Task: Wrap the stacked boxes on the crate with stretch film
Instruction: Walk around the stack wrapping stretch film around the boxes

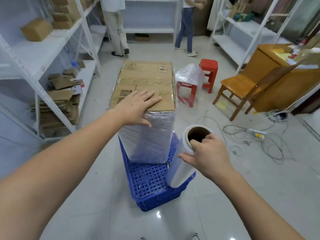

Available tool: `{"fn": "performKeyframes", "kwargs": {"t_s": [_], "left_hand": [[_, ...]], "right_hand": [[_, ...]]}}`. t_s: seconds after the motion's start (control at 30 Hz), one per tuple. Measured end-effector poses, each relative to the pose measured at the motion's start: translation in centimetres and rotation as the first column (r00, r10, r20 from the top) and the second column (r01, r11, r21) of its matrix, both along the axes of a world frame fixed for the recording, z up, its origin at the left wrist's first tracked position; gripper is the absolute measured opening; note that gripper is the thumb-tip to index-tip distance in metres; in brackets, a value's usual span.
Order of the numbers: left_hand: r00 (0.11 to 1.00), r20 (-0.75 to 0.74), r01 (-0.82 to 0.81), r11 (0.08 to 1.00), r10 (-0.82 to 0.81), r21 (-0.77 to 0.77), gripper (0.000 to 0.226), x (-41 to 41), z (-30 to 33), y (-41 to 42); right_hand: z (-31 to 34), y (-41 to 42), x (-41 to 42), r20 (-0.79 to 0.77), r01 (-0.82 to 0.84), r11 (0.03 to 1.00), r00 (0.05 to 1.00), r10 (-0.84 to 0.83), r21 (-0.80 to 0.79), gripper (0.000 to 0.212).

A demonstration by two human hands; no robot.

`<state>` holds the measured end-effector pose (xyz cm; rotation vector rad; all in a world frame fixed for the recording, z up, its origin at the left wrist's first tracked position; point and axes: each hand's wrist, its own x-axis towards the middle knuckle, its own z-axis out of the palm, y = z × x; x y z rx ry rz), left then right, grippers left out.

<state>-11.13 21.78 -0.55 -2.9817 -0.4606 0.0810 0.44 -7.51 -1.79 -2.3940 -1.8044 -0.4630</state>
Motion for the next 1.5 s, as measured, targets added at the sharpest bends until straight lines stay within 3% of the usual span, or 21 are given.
{"fn": "performKeyframes", "kwargs": {"t_s": [0.1, 0.33, 0.53, 0.73, 1.0, 1.23, 1.5], "left_hand": [[0.999, 0.034, 0.03, 0.998, -0.032, 0.054, 0.11, -0.1, -0.8, 0.1], [0.998, 0.048, 0.04, 0.995, -0.044, 0.091, 0.103, -0.1, -1.4, -0.1], [0.997, 0.067, 0.023, 0.997, -0.028, 0.08, 0.102, -0.3, -1.4, -0.1], [0.997, 0.075, 0.02, 0.996, -0.026, 0.084, 0.102, -0.3, -1.4, -0.1], [0.993, 0.115, 0.036, 0.996, -0.027, -0.08, 0.108, -0.8, -0.6, 0.6], [0.955, 0.273, -0.032, 0.957, 0.113, -0.287, 0.064, -5.1, 3.0, -0.6], [0.971, 0.086, -0.173, 0.901, 0.224, -0.397, 0.096, -7.0, 1.6, -4.5]], "right_hand": [[0.4, 0.0, -0.3, 0.036, 0.004, 0.999, 0.999, -0.006, 0.037, 0.057], [-0.3, 1.3, -4.7, 0.106, -0.326, 0.945, 0.94, 0.324, 0.003, 0.044], [0.9, 3.9, -7.4, 0.071, -0.465, 0.88, 0.885, 0.46, 0.098, 0.051], [-0.4, 6.4, -9.3, 0.033, -0.548, 0.833, 0.836, 0.547, 0.071, 0.049], [-0.8, 8.1, -10.3, 0.037, -0.506, 0.862, 0.862, 0.505, 0.025, 0.046], [-0.8, 9.6, -11.1, 0.032, -0.508, 0.857, 0.861, 0.508, 0.086, 0.045], [-1.5, 8.4, -11.0, -0.062, -0.475, 0.854, 0.866, 0.497, 0.214, 0.041]]}}
